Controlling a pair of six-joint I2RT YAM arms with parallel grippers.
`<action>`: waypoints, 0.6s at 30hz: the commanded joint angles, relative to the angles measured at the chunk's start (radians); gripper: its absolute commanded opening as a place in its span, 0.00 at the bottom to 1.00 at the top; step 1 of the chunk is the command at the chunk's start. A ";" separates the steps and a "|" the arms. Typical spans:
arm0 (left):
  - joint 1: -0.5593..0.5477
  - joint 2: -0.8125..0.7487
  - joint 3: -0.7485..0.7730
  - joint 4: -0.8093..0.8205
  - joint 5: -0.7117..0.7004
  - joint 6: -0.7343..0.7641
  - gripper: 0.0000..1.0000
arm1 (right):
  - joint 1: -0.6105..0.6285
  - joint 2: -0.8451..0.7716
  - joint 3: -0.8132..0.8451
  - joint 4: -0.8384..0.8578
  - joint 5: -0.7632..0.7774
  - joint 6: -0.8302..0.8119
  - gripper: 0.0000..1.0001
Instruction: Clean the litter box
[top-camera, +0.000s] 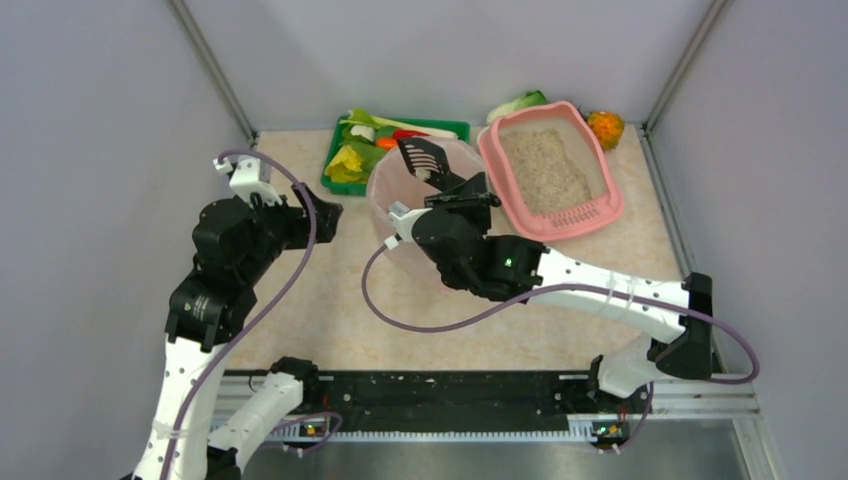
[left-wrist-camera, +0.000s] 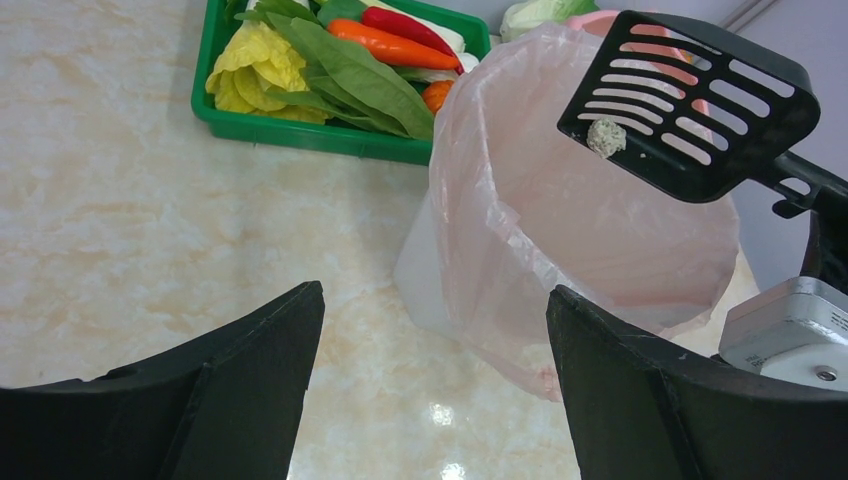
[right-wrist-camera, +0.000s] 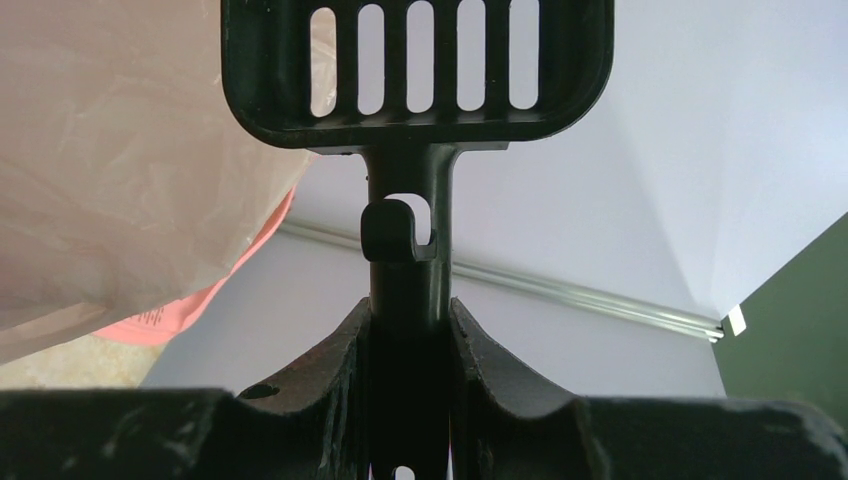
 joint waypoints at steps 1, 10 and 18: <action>-0.004 -0.002 -0.004 0.053 -0.005 0.013 0.87 | 0.006 -0.057 -0.020 -0.005 0.008 -0.024 0.00; -0.005 -0.003 -0.002 0.045 -0.010 0.013 0.87 | 0.001 -0.077 0.035 -0.284 -0.095 0.022 0.00; -0.004 -0.007 -0.001 0.041 -0.007 0.003 0.87 | -0.027 -0.077 0.038 -0.252 -0.082 -0.016 0.00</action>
